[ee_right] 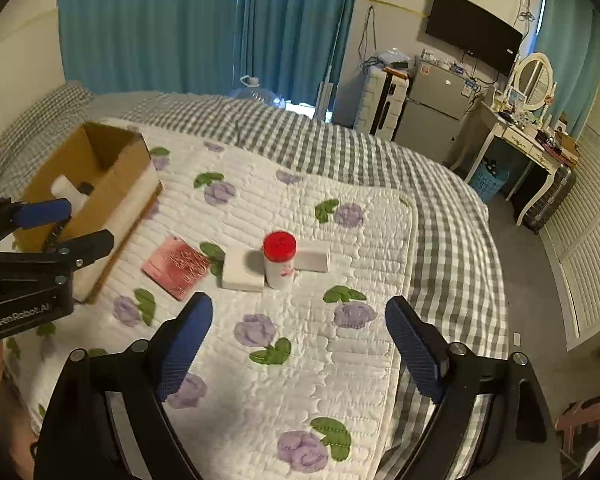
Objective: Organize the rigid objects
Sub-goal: 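Grasp the pink rose card with the left gripper while the right grasps the red-capped bottle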
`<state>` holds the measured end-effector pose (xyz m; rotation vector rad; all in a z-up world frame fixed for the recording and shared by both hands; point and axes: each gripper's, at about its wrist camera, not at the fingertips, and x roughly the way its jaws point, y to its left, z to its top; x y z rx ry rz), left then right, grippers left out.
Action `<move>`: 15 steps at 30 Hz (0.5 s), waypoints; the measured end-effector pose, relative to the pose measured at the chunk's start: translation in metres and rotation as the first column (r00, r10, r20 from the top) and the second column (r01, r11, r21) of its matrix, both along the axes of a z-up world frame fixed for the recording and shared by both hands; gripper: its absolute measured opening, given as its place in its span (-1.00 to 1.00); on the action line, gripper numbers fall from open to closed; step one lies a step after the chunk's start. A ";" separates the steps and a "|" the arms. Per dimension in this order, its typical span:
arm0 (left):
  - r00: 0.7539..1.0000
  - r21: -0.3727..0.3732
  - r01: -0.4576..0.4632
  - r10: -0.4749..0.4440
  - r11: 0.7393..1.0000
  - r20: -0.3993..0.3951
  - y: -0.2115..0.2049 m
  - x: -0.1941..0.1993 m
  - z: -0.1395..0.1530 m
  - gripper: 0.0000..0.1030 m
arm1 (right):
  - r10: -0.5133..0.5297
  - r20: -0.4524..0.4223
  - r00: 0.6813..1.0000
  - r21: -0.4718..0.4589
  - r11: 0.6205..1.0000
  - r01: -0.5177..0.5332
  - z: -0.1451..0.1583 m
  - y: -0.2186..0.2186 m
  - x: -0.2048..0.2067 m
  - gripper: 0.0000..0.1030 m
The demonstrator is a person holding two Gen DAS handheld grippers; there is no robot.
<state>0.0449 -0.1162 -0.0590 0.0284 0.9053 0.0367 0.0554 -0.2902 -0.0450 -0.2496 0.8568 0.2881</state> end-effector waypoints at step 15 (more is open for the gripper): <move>0.997 0.004 0.004 -0.004 1.000 -0.082 -0.013 0.039 -0.081 0.37 | 0.108 -0.107 0.988 0.034 0.994 -0.105 -0.055 0.014 0.057 0.19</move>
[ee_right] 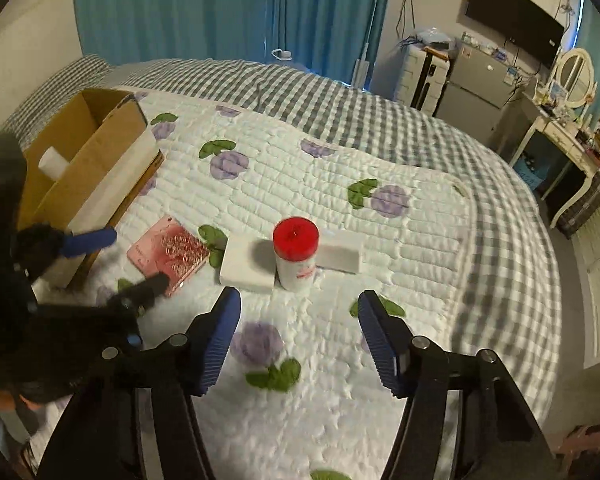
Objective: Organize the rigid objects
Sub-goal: 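Grasp the pink rose card with the left gripper while the right grasps the red-capped bottle, then carry the pink card and red-capped bottle into the box and open both grippers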
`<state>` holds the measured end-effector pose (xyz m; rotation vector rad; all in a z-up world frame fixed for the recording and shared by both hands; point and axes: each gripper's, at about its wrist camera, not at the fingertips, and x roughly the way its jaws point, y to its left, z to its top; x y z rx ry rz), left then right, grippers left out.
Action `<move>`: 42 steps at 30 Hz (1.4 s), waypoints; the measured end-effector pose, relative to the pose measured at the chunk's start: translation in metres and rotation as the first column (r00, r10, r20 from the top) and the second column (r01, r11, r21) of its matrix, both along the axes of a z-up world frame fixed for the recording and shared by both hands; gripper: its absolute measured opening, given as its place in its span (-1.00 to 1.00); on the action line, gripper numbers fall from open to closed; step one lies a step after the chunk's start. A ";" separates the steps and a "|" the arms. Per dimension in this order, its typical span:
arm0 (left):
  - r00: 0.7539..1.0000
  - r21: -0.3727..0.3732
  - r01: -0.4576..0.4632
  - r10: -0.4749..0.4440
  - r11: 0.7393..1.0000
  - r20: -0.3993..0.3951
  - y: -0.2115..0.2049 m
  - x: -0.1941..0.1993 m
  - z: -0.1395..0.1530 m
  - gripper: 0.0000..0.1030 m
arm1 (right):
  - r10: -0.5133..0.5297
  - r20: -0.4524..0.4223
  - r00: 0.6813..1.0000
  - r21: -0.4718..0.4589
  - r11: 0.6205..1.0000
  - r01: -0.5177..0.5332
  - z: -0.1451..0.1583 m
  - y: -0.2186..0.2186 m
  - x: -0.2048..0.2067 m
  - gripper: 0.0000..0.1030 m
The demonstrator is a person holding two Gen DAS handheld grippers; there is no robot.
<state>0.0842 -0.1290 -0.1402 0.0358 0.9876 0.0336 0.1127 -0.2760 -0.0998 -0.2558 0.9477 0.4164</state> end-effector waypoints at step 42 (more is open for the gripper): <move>0.999 0.060 0.030 -0.027 0.998 -0.038 -0.006 0.027 -0.019 0.42 | 0.011 -0.022 1.000 0.025 1.000 -0.011 -0.043 0.025 0.055 -0.30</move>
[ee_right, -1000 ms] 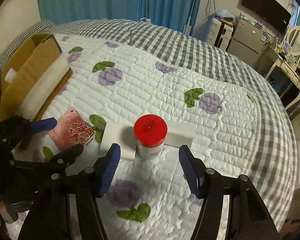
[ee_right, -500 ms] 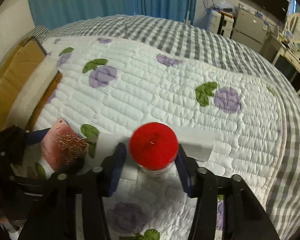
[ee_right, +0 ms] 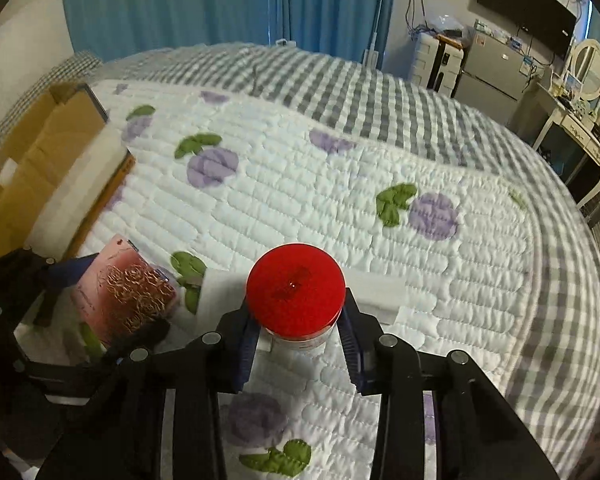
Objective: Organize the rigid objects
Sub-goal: 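Carry the pink card and red-capped bottle into the box and open both grippers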
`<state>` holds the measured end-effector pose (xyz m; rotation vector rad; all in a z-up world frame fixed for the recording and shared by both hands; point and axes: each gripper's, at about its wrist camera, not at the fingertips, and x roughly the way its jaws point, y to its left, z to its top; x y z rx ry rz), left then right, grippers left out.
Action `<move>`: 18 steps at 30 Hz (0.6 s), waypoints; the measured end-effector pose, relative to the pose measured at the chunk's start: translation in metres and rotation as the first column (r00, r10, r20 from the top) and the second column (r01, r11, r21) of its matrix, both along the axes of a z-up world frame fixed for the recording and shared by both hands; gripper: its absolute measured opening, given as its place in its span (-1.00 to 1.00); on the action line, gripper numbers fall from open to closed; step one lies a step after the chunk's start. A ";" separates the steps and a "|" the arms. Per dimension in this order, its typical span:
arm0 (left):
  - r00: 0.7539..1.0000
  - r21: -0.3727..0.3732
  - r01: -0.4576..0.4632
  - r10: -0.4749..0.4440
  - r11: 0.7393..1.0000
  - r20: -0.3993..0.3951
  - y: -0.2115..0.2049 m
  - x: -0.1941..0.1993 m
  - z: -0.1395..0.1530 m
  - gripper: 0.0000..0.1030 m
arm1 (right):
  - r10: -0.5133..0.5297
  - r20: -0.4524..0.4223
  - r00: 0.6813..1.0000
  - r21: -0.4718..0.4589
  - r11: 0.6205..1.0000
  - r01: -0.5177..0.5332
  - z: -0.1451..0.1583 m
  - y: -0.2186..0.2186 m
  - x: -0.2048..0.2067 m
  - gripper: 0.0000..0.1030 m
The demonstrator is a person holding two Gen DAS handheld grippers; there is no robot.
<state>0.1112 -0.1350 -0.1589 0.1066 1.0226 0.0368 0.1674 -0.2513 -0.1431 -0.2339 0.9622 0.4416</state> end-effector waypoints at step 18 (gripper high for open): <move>0.986 -0.091 -0.024 0.039 0.996 0.164 0.017 -0.049 0.115 0.42 | -0.053 0.138 0.989 0.055 0.997 0.046 0.123 -0.015 -0.082 -0.30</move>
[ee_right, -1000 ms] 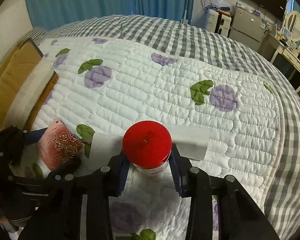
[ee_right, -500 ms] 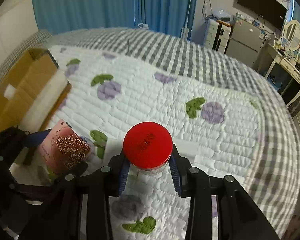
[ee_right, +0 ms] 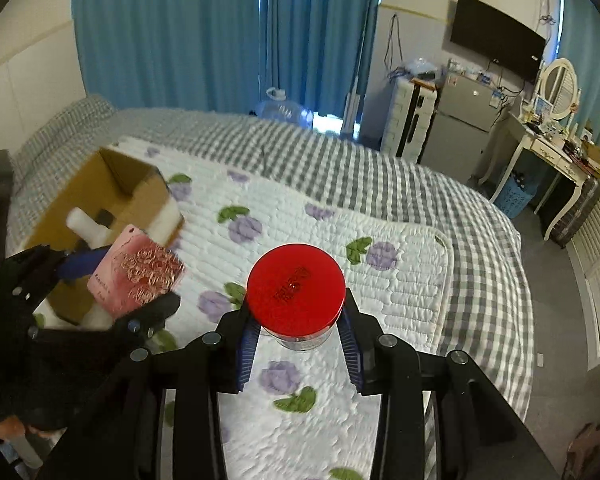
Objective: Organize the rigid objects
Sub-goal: 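Carry the pink card and red-capped bottle into the box and open both grippers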
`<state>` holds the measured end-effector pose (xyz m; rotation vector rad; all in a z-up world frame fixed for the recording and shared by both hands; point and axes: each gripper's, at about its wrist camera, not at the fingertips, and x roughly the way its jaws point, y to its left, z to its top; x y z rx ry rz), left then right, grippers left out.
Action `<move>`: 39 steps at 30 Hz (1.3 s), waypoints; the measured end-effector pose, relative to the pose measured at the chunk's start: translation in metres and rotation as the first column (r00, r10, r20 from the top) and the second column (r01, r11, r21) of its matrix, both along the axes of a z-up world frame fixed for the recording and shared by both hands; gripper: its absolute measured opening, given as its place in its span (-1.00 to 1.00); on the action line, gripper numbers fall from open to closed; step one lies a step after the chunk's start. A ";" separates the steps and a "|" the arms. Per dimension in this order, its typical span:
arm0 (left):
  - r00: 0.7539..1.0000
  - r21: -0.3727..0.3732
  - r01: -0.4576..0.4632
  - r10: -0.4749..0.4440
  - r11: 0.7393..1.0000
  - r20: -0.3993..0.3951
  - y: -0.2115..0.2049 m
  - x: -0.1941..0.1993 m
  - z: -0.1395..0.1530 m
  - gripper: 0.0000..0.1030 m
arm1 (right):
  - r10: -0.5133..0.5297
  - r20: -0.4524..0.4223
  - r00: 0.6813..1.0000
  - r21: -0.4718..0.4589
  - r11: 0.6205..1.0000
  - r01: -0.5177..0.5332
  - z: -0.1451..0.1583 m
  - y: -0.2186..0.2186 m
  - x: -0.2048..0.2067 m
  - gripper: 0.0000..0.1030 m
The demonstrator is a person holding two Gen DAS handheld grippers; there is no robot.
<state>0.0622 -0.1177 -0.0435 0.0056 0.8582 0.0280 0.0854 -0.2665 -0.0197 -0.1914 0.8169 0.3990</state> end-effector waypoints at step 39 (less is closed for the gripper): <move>0.993 -0.039 -0.078 0.081 0.996 0.088 0.240 0.028 -0.019 0.42 | 0.185 0.001 0.983 -0.037 0.982 -0.185 -0.025 0.253 0.012 -0.30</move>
